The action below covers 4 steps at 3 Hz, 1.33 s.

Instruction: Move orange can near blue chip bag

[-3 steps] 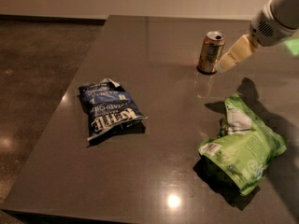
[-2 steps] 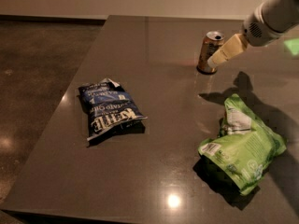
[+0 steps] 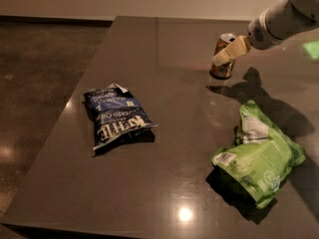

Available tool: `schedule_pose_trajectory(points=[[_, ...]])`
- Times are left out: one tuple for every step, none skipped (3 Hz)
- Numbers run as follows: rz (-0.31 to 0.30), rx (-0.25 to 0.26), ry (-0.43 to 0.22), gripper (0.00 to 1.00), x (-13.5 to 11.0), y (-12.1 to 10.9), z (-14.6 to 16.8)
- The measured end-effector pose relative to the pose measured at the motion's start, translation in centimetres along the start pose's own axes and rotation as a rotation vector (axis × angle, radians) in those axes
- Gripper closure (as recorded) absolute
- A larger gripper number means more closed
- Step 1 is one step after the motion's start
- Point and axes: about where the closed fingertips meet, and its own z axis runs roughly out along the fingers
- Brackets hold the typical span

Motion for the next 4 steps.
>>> schedule_pose_trajectory(points=[[0.011, -0.003, -0.031, 0.0, -0.8, -0.3, 1.1], [0.023, -0.016, -0.059, 0.18, -1.5, -0.4, 1.5], [0.02, -0.042, -0.088, 0.41, -2.1, 0.1, 1.4], [0.006, -0.085, -0.114, 0.65, -2.6, 1.3, 1.0]])
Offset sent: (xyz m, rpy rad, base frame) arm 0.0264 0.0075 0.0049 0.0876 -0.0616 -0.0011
